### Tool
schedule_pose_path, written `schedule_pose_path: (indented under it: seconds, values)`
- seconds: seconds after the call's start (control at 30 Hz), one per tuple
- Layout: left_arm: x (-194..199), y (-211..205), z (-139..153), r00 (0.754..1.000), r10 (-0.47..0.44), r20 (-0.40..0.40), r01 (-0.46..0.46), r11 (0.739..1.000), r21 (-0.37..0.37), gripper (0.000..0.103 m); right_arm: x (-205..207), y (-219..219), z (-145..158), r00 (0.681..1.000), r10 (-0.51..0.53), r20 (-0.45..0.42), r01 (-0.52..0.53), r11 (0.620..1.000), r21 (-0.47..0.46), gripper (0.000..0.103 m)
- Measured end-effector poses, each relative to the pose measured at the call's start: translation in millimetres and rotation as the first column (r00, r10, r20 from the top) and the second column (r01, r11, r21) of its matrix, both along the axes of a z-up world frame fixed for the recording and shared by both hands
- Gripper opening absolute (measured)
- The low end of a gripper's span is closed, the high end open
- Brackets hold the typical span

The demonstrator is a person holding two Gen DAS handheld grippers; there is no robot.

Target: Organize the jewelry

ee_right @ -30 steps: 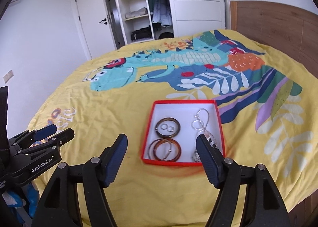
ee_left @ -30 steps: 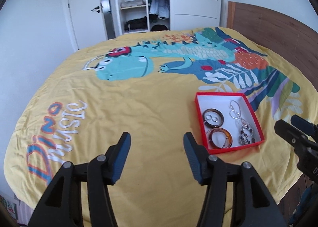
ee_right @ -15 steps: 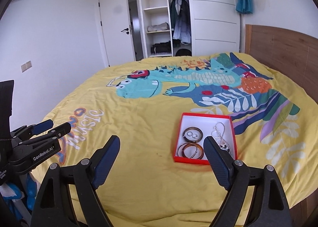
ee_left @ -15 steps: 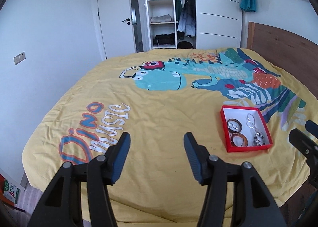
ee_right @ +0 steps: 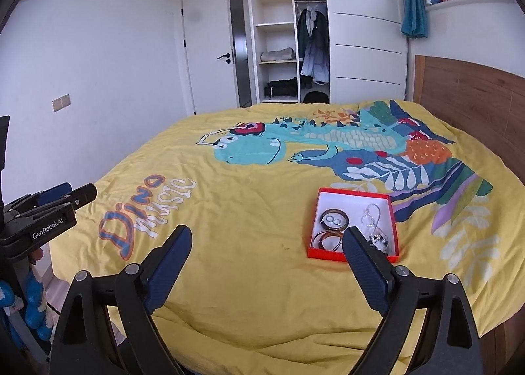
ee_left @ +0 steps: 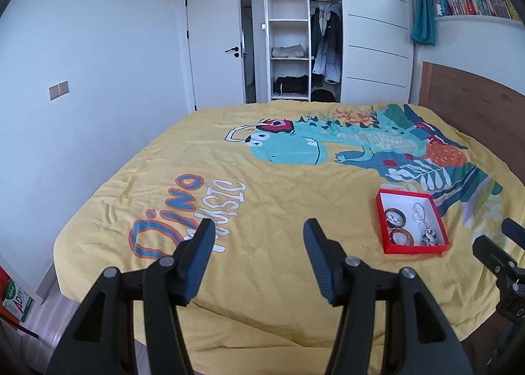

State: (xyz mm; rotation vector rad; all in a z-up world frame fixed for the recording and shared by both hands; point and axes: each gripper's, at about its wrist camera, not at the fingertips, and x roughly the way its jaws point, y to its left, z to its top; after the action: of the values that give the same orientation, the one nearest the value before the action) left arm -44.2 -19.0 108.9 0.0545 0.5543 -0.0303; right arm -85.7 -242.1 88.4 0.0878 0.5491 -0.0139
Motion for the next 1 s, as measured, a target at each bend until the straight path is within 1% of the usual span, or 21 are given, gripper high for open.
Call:
schedule_pose_path:
  seconds: [0.3, 0.47, 0.77, 1.0]
  values:
    - [-25, -4, 1, 0.999, -0.026, 0.039, 0.026, 1.0, 0.014, 0.054, -18, 9, -9, 1.0, 0.002, -0.011, -0.002, 1.0, -0.015, 0.092]
    - [-36, -6, 3, 0.998, -0.043, 0.051, 0.042, 0.999, 0.017, 0.054, -29, 10, -9, 1.0, -0.005, -0.006, 0.005, 1.0, -0.021, 0.092]
    - [-46, -2, 3, 0.998, -0.041, 0.042, 0.041, 0.999, 0.003, 0.054, -41, 13, -6, 1.0, -0.009, 0.013, 0.009, 0.999, -0.031, 0.093]
    - [-55, 1, 6, 0.998, -0.041, 0.056, 0.041, 0.999, 0.01, 0.054, -52, 18, -1, 0.999, -0.005, 0.035, 0.007, 0.999, -0.053, 0.093]
